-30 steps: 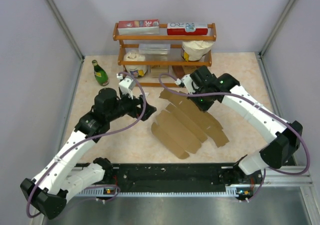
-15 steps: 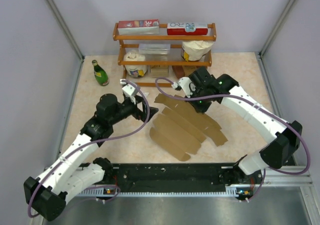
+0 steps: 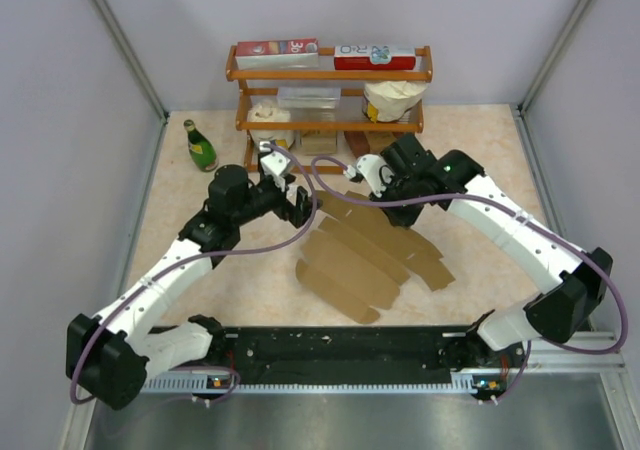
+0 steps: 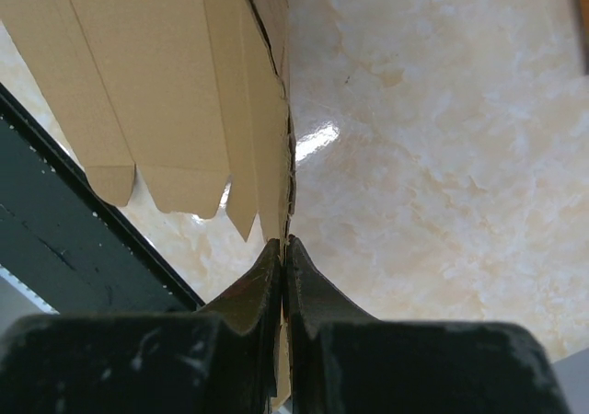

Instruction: Fold the paper box

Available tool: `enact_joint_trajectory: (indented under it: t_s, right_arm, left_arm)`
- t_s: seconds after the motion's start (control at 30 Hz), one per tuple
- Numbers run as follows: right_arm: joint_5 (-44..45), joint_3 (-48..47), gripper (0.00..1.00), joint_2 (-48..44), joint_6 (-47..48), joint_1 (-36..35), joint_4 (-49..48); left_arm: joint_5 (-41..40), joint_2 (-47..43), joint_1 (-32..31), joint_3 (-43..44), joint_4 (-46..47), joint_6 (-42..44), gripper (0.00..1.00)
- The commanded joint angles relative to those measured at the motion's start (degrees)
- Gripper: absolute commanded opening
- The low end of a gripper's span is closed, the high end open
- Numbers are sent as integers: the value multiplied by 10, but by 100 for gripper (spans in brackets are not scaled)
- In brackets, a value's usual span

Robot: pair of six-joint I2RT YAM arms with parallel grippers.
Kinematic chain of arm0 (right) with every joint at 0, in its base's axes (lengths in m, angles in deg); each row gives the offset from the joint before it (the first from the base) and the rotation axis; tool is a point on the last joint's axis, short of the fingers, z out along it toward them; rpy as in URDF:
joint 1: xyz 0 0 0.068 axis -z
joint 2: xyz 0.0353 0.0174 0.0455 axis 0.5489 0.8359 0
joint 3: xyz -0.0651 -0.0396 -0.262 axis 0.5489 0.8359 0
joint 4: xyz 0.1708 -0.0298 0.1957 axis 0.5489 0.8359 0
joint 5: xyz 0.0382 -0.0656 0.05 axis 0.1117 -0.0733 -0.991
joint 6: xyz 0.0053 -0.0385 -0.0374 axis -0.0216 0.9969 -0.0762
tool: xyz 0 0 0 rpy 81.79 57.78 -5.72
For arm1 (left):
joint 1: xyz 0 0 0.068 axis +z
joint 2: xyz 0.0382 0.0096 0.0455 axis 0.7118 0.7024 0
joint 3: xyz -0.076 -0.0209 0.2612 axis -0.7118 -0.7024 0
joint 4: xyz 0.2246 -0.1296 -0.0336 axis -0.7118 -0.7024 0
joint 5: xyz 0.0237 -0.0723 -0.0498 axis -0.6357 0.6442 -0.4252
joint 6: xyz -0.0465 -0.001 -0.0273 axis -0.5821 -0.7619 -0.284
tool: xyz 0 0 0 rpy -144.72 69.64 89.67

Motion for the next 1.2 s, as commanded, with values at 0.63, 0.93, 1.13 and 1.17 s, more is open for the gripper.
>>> enact_joint_trajectory:
  t_s: [0.63,0.93,1.13,1.17]
  right_arm:
    - [-25,16,0,-29,8,-9,-20]
    - [-26,38,0,-26,12,-9,-31]
    - [-15,32,0,-10,5,-9,-45]
    - [-14,32,0,-7,5,-7,-48]
  left_arm:
    - [189,97,17,-4,149,-15,89]
    - [213,119,17,-30,173,-49,66]
    - [209,134,17,-18,158,-53,51]
    - [209,135,17,-15,152,-50,47]
